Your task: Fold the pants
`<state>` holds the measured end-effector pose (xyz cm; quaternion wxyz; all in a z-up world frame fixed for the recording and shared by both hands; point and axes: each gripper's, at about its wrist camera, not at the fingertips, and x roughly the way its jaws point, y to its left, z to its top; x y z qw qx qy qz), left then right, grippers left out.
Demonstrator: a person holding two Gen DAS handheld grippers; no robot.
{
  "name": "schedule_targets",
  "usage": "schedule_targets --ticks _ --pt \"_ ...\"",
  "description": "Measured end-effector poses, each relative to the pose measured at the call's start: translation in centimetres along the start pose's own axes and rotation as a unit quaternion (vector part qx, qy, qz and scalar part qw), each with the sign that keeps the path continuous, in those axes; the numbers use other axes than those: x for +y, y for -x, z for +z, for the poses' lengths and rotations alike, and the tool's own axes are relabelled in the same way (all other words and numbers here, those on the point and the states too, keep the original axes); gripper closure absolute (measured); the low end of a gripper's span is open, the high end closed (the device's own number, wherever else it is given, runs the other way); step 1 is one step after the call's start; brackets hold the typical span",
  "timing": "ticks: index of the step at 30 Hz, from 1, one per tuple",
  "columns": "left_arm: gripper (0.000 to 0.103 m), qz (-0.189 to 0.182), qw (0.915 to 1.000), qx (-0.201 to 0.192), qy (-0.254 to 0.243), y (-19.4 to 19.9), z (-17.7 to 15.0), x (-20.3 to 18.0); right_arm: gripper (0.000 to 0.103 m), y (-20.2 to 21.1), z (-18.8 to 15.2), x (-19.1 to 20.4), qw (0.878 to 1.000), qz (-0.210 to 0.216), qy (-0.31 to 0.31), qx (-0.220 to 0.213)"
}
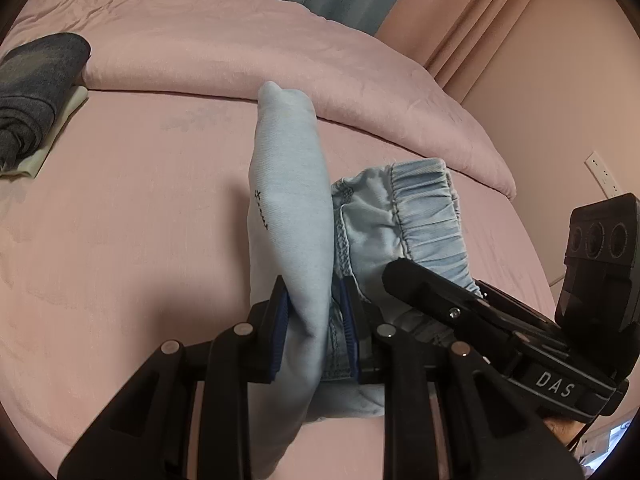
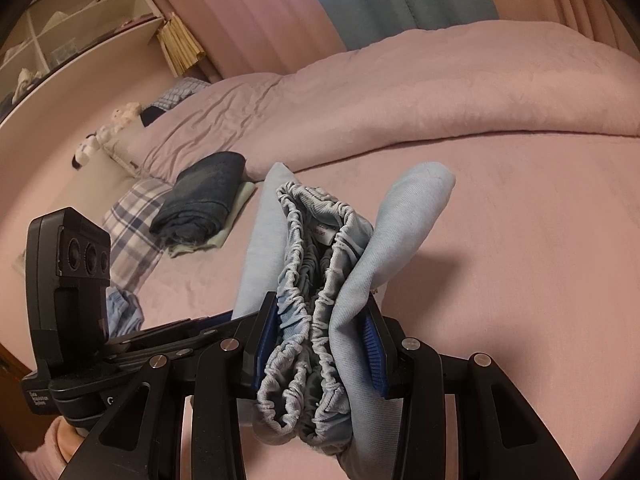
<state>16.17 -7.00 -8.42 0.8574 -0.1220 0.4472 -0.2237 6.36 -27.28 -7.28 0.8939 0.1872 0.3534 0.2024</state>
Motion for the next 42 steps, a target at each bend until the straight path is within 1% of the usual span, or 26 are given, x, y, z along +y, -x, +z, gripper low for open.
schedule_targets --ticks 8,17,28,34,40,42 --pt "0.081 0.004 1.0 0.004 0.0 -0.4 0.7 0.3 0.061 -0.3 0.5 0.0 1.0 0.0 -0.002 0.001" --pt "0.081 0.013 0.9996 0.024 0.011 -1.2 0.6 0.3 0.061 -2.0 1.2 -0.6 1.0 -0.001 -0.014 0.018" --pt "0.081 0.022 0.9991 0.034 0.013 -1.9 1.2 -0.1 0.061 -2.8 1.4 -0.7 0.999 -0.006 -0.019 0.027" --pt "0.08 0.053 0.9979 0.038 0.004 -2.2 1.3 -0.5 0.061 -3.1 1.4 -1.0 0.999 -0.018 -0.025 0.034" --pt "0.08 0.075 0.9963 0.041 -0.002 -2.8 1.5 -0.5 0.061 -3.1 1.3 -1.4 0.998 -0.029 -0.031 0.039" --pt "0.08 0.094 0.9946 0.044 -0.006 -3.2 1.6 -0.5 0.061 -3.1 1.3 -1.7 0.998 -0.036 -0.032 0.04"
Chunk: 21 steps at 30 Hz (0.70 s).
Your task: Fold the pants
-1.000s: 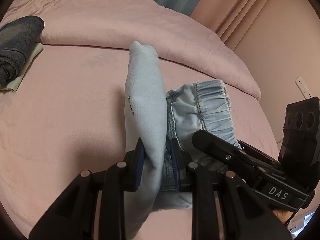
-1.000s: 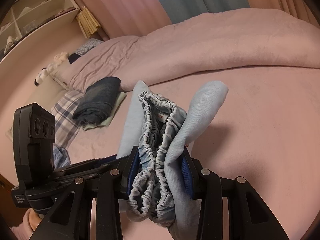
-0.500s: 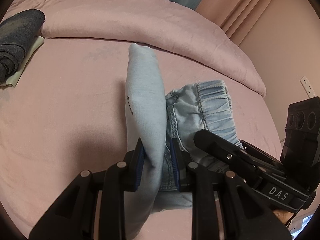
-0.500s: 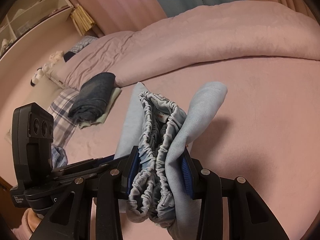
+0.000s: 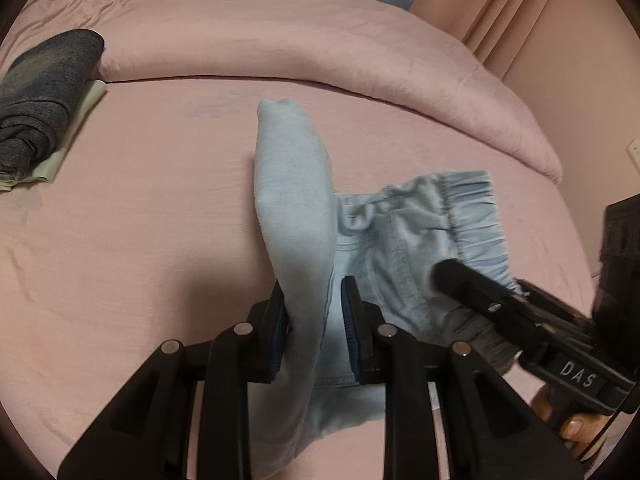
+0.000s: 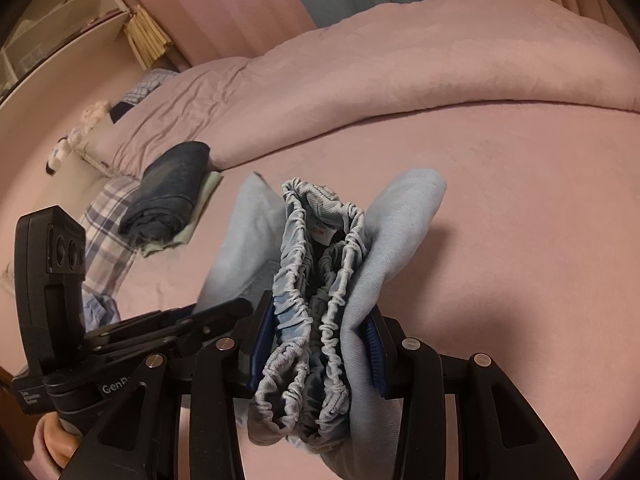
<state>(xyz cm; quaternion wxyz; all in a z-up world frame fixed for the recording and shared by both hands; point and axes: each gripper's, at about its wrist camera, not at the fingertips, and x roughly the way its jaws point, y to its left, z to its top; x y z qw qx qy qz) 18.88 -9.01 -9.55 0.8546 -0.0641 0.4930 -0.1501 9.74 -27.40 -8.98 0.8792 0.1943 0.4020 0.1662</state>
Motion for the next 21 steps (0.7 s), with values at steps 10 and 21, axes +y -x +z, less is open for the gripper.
schedule_targets --ticks 10,21 --pt "0.077 0.04 0.999 0.016 0.013 -0.9 -0.3 2.7 0.049 -0.1 -0.3 -2.3 0.998 -0.061 -0.016 0.011" --pt "0.059 0.085 0.9956 0.037 0.008 -2.3 -1.3 4.0 0.035 -0.2 -0.7 -4.2 0.992 -0.125 -0.011 0.018"
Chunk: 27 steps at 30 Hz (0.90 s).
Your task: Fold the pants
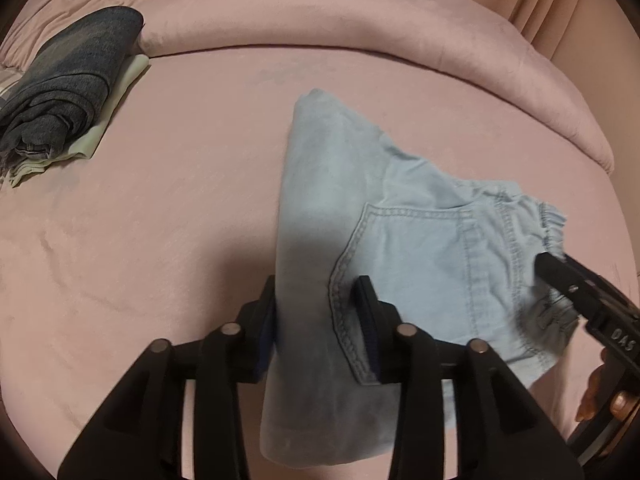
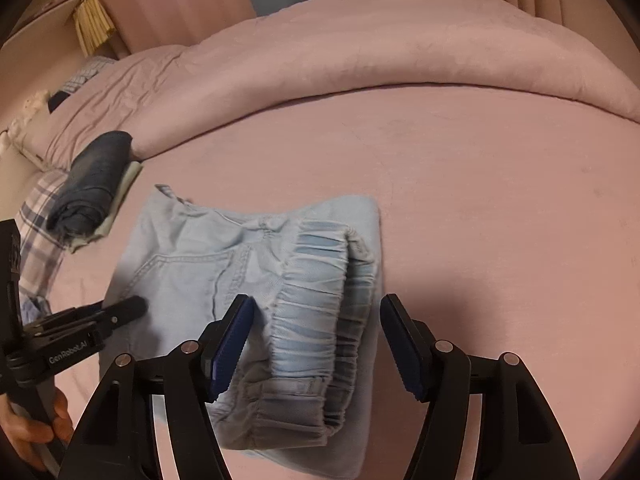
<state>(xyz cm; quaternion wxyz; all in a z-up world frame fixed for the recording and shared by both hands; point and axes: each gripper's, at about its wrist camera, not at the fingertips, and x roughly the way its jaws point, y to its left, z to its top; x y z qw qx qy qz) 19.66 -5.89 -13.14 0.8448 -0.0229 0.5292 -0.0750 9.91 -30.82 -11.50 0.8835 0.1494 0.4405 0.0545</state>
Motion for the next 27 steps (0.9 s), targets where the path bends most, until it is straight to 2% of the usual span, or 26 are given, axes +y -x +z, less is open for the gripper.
schedule_targets --ticks 5,7,10,14,17,19,21,23,27 --pt "0.038 0.012 0.9998 0.012 0.011 -1.0 -0.3 1.1 0.027 0.1 -0.1 -0.6 1.0 -0.022 0.008 -0.001" --pt "0.029 0.014 0.9997 0.014 0.017 -1.1 -0.4 1.5 0.026 0.1 -0.1 -0.9 1.0 -0.023 0.006 0.001" --pt "0.025 0.013 0.9995 0.018 0.024 -1.1 -0.6 2.0 0.026 0.3 -0.1 -1.2 1.0 -0.02 -0.002 0.005" --pt "0.024 0.015 0.9995 0.017 0.023 -0.3 -1.1 2.0 0.026 1.7 -0.4 -1.0 1.0 -0.02 0.001 -0.007" --pt "0.012 0.026 0.9992 0.022 0.02 -0.3 -1.8 2.0 0.026 2.6 -0.9 -0.8 1.0 -0.013 0.002 -0.017" --pt "0.004 0.034 0.9989 0.025 0.021 -0.8 -1.9 2.4 0.026 1.9 -1.5 -0.4 1.0 -0.025 0.018 -0.003" --pt "0.0 0.035 0.9986 0.029 0.026 -1.2 -2.1 2.7 0.026 0.6 -2.4 -0.4 0.999 -0.039 0.029 0.021" --pt "0.0 0.031 0.9986 0.033 0.028 -1.7 -2.3 3.0 0.021 -0.2 -2.7 -0.7 0.999 -0.04 0.024 0.026" --pt "0.001 0.03 0.9986 0.03 0.031 -1.3 -2.2 3.2 0.02 -0.2 -2.5 -1.0 0.999 -0.041 0.009 0.029"
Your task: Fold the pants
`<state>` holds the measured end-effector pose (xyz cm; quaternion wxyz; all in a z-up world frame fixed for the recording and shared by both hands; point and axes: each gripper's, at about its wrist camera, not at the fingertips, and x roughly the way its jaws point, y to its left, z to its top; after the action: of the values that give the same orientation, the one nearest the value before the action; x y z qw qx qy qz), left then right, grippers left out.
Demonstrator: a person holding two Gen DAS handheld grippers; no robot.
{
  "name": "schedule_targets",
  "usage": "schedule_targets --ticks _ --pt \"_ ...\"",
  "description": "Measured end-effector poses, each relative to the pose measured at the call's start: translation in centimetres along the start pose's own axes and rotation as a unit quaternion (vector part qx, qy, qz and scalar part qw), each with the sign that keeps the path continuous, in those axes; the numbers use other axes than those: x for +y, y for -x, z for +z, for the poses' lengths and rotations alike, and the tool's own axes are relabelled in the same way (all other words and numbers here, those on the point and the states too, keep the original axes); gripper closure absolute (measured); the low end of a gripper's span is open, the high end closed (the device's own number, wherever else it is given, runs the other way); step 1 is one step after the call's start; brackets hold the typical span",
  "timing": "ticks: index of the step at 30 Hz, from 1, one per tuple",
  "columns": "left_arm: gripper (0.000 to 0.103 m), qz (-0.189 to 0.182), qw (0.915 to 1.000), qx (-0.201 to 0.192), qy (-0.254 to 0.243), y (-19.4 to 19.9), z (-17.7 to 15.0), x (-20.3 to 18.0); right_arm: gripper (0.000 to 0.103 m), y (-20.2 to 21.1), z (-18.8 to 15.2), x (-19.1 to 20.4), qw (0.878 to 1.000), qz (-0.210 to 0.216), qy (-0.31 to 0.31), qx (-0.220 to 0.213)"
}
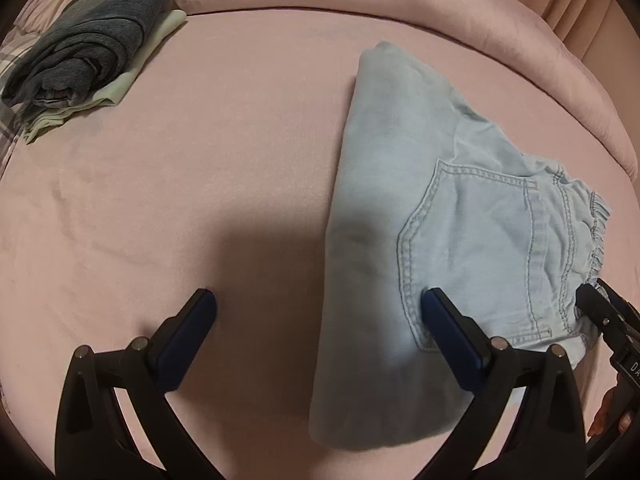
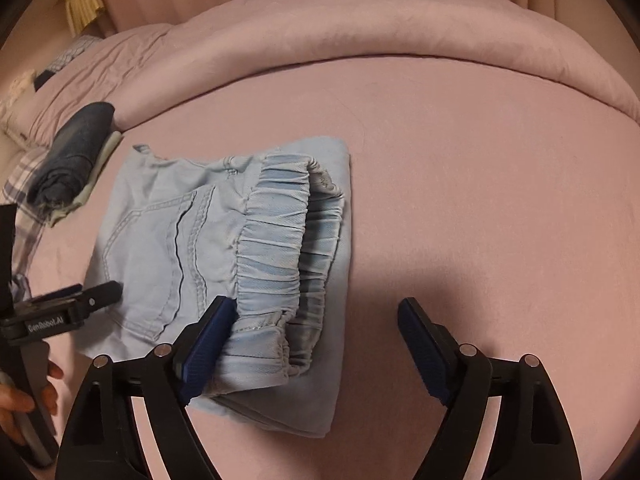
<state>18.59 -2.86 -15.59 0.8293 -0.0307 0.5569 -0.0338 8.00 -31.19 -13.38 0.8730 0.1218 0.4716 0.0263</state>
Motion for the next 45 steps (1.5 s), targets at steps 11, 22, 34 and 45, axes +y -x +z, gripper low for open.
schedule_targets --ticks 11,22,34,45 --pt "0.001 -0.021 0.9982 -0.054 0.016 7.3 -2.2 0.5 0.006 6.9 -0.9 2.7 0.998 0.007 0.022 -0.057" --pt "0.001 -0.027 0.9957 -0.087 0.019 13.9 -6.0 -0.7 0.005 12.6 -2.8 4.2 0.994 0.019 0.033 -0.1" --pt "0.001 0.008 0.9914 -0.126 -0.035 18.8 -8.9 -3.1 0.005 16.8 -4.8 5.3 0.991 0.023 0.045 -0.128" --pt "0.001 0.01 0.9905 -0.129 -0.046 19.6 -9.8 -3.8 0.005 18.3 -5.5 6.1 0.988 0.021 0.054 -0.145"
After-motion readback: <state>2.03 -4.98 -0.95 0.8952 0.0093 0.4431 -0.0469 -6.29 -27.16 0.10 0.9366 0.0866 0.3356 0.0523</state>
